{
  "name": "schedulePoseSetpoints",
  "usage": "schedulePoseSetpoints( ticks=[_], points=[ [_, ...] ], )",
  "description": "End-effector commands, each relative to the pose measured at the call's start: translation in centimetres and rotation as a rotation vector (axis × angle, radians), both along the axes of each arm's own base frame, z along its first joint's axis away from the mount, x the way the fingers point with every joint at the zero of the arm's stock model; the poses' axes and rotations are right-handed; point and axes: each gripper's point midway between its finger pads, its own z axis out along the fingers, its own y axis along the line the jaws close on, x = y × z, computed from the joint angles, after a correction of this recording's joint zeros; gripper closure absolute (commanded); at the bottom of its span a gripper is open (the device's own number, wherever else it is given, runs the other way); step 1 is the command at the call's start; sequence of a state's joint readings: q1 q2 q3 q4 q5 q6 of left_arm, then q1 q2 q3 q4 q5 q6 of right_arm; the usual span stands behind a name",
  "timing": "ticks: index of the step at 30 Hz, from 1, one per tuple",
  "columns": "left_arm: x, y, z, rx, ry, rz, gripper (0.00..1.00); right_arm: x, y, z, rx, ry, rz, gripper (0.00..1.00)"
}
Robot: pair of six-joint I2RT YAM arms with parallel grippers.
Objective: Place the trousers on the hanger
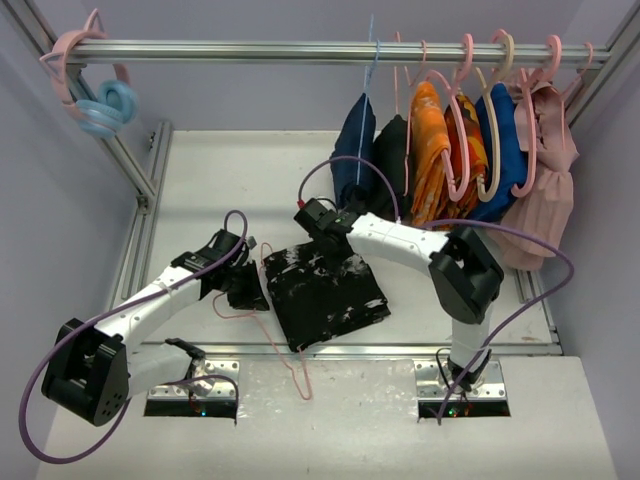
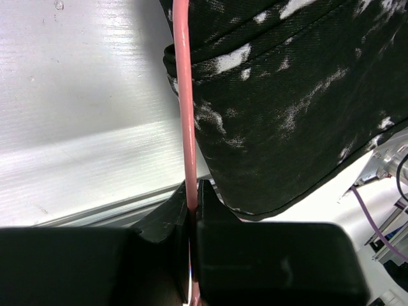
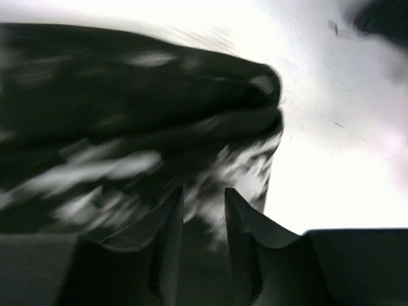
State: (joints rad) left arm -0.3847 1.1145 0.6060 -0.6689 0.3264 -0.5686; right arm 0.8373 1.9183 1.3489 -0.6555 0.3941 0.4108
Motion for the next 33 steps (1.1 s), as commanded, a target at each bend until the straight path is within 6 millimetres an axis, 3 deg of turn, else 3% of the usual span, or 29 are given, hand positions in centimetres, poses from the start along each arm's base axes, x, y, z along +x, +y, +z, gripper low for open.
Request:
schedulePoseSetpoints(
  ticks=[1,2,5,7,11,15,17,18,21,22,23,25,28,33],
  points=[
    [1.1,-0.8,0.9,-0.041,-0.053,-0.022,1.00,-2.2,4.7,9.7,0.112,-0.172,0.103,0.64],
    [1.1,-0.8,1.0,-0.041,-0.055,-0.023,1.00,-3.4,5.9,10.5,0.167,-0.166,0.129,0.64],
    [1.2,-0.8,1.0,-0.041,-0.057,-0.020,1.00,-6.3,8.6,8.7,0.336,-0.050,0.184,0.65],
    [1.2,-0.8,1.0,-0.041,-0.057,-0.019,1.00,-8.1,9.8,6.9,0.406,0.021,0.197,0.72],
    [1.1,-0.7,0.8,-0.037,-0.053,-0.014,1.00,-12.6,12.2,0.9,0.487,0.180,0.225,0.87],
    [1.0,-0.7,0.6,-0.040,-0.049,-0.013,1.00,-14.5,12.6,-4.6,0.449,0.270,0.202,0.94],
    [0.9,-0.7,0.6,-0.038,-0.046,-0.015,1.00,-15.3,11.7,-8.2,0.358,0.339,0.164,0.99],
    [0.8,-0.6,0.6,-0.038,-0.046,-0.017,1.00,-15.2,11.4,-8.3,0.334,0.330,0.157,1.00],
    [0.8,-0.6,0.7,-0.040,-0.049,-0.018,1.00,-14.0,10.8,-6.0,0.288,0.234,0.147,1.00],
    [0.8,-0.7,0.7,-0.042,-0.050,-0.017,1.00,-13.2,11.1,-3.2,0.300,0.174,0.152,1.00],
    [0.9,-0.6,0.7,-0.041,-0.052,-0.015,1.00,-12.9,11.1,-2.4,0.287,0.154,0.154,1.00],
    [0.9,-0.6,0.6,-0.036,-0.048,-0.008,1.00,-12.2,12.3,1.5,0.351,0.101,0.187,0.99],
    [0.8,-0.4,0.2,-0.026,-0.039,0.013,1.00,-11.1,13.8,4.7,0.402,0.049,0.218,0.99],
    [0.6,0.0,-0.3,-0.010,-0.017,0.070,1.00,-8.1,16.5,5.7,0.419,0.039,0.236,0.99]
  ],
)
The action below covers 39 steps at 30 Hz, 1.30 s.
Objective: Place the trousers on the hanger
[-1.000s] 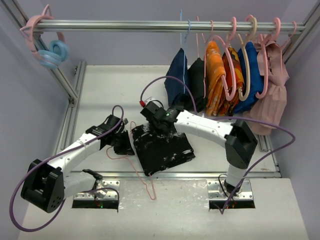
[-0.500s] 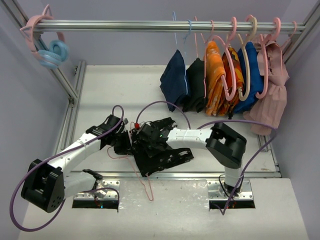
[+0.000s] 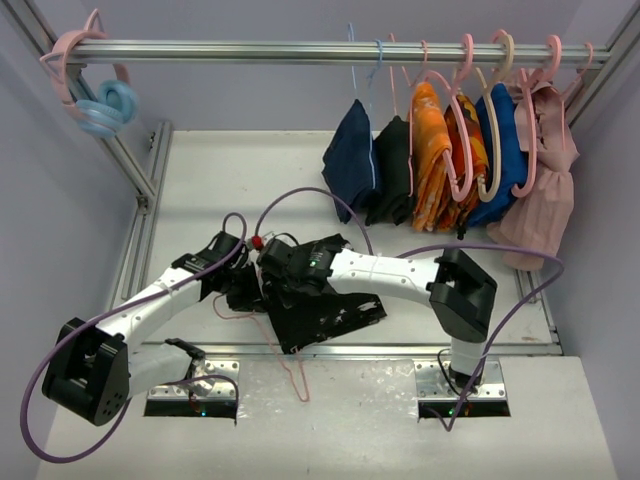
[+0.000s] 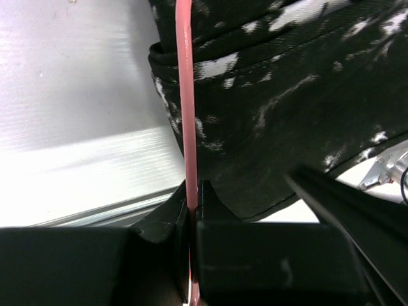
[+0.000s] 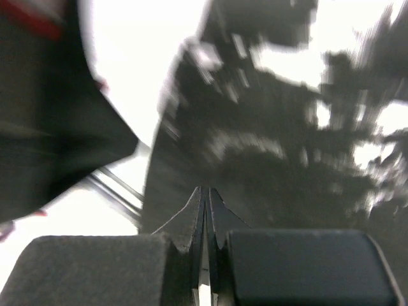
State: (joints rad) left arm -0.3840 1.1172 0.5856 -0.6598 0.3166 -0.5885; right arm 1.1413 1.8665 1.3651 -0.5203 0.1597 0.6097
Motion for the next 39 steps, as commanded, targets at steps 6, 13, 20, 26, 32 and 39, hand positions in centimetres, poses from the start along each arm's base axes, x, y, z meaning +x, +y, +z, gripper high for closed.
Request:
schedulePoseSetpoints(
  ticks=[6,13,20,26,32,39],
  points=[
    [1.3,0.9,0.4,0.029,-0.059,0.140,1.00,6.6,3.6,-3.9,-0.006,0.040,-0.031,1.00],
    [0.4,0.6,-0.8,0.002,-0.029,0.135,1.00,7.7,2.8,-9.2,-0.087,0.089,-0.059,0.99],
    [0.3,0.4,-1.0,-0.017,-0.038,0.136,1.00,5.9,3.4,4.1,0.117,-0.061,0.005,0.95],
    [0.8,0.4,-0.6,-0.020,-0.070,0.122,1.00,0.1,1.7,6.2,0.233,0.021,0.109,0.91],
    [0.6,-0.2,-0.3,-0.053,-0.070,0.084,1.00,-5.1,-0.6,-2.7,0.174,0.201,0.109,0.91],
    [0.5,0.0,-0.5,-0.043,-0.070,0.092,1.00,-7.1,-2.8,-9.6,0.058,0.309,0.056,0.92]
  ],
)
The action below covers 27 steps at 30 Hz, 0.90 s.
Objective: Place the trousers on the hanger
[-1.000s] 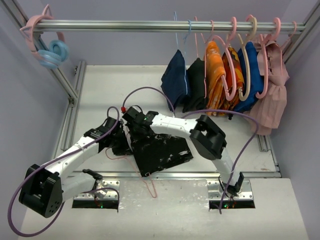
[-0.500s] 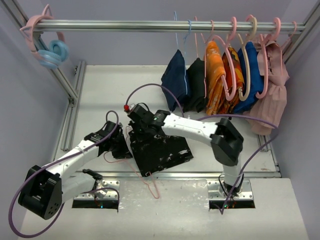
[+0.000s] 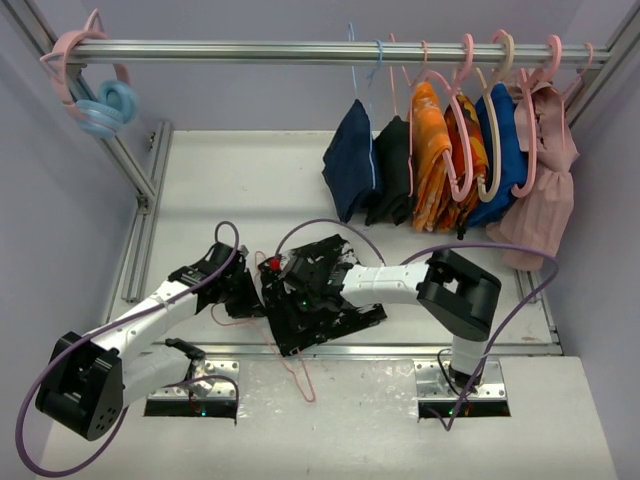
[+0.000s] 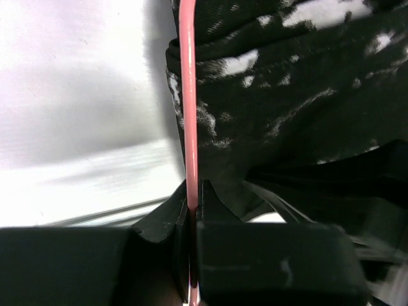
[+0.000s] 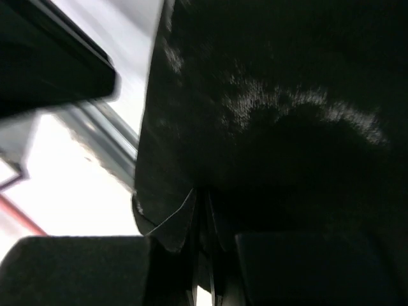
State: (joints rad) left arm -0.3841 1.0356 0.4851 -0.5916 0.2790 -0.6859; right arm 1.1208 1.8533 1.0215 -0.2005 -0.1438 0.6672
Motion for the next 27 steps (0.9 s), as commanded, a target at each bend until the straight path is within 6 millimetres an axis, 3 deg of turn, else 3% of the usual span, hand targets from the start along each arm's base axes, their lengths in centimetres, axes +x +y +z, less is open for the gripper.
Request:
schedulePoseSetpoints(
  ticks=[1,4,7,9,13,17,18,20,22,25,27],
  points=[
    [1.0,-0.5,0.8,-0.028,-0.053,-0.008,1.00,-0.9,-1.3,-2.9,-0.076,0.028,-0.025,0.92],
    [1.0,-0.4,0.7,-0.024,-0.054,-0.004,1.00,0.1,-1.7,-0.6,-0.071,-0.038,-0.045,0.86],
    [1.1,-0.4,0.8,-0.022,-0.053,-0.002,1.00,2.1,-2.9,3.5,-0.063,-0.154,-0.089,0.81],
    [1.1,-0.4,0.8,-0.022,-0.054,-0.002,1.00,3.5,-4.9,6.0,-0.074,-0.209,-0.144,0.79],
    [1.1,-0.4,0.9,-0.024,-0.058,-0.001,1.00,5.0,-9.9,7.1,-0.123,-0.213,-0.241,0.79],
    [1.2,-0.4,1.0,-0.023,-0.064,0.005,1.00,4.2,-13.9,5.2,-0.192,-0.178,-0.296,0.78],
    [1.3,-0.4,1.1,-0.022,-0.066,0.009,1.00,3.1,-15.7,3.8,-0.223,-0.148,-0.304,0.77],
    [1.3,-0.4,1.1,-0.023,-0.064,0.008,1.00,2.9,-16.9,2.3,-0.227,-0.106,-0.324,0.77],
    [1.4,-0.5,1.3,-0.025,-0.066,0.008,1.00,2.8,-18.4,-0.9,-0.257,-0.044,-0.349,0.78],
    [1.5,-0.6,1.6,-0.034,-0.069,0.009,1.00,2.0,-20.5,-5.9,-0.364,0.054,-0.368,0.89],
    [1.6,-0.7,1.8,-0.041,-0.073,0.008,1.00,1.7,-20.7,-6.6,-0.372,0.055,-0.371,0.91]
  ],
)
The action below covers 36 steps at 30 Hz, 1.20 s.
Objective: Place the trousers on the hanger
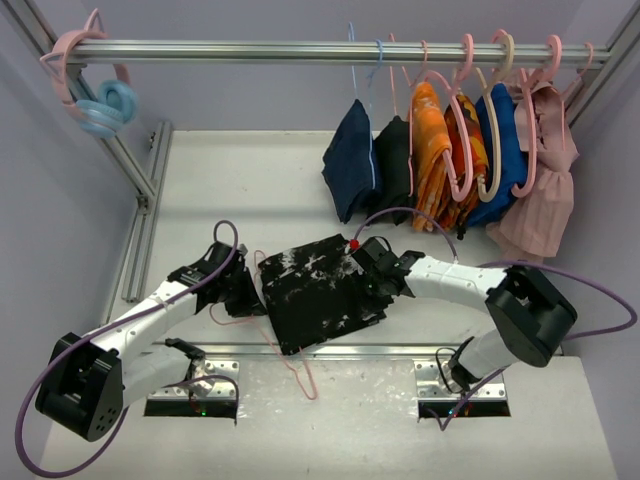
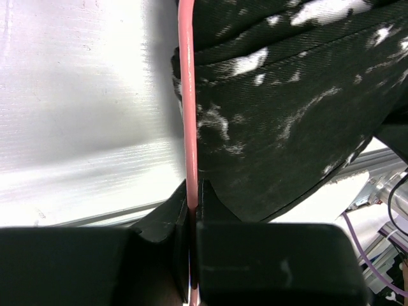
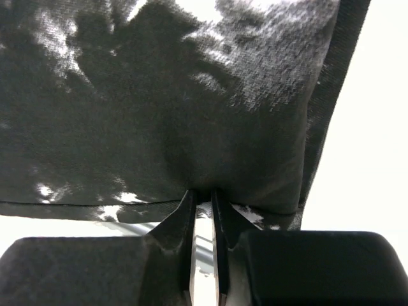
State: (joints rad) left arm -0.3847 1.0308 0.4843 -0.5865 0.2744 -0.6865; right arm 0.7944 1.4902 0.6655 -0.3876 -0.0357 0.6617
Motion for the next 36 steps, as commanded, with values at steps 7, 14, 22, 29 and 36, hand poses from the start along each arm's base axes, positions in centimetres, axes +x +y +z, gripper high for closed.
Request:
schedulePoseSetpoints(
  ticks=[7,14,22,29,36],
  points=[
    [1.9,-0.6,2.5,-0.034,-0.093,0.009,1.00,0.7,-2.7,2.6,-0.107,-0.192,-0.013,0.59],
    [2.9,-0.5,3.2,-0.009,-0.110,0.021,1.00,-2.6,6.6,12.0,0.392,-0.290,0.285,0.26],
    [3.6,-0.4,3.7,-0.001,-0.121,0.038,1.00,-9.0,15.7,10.1,0.677,-0.176,0.595,0.21],
    [3.8,-0.7,4.1,-0.018,-0.126,0.047,1.00,-9.1,21.3,8.7,0.682,-0.147,0.660,0.35],
    [3.6,-1.1,4.0,-0.044,-0.126,0.038,1.00,-8.3,22.8,6.1,0.637,-0.121,0.619,0.63]
  ],
)
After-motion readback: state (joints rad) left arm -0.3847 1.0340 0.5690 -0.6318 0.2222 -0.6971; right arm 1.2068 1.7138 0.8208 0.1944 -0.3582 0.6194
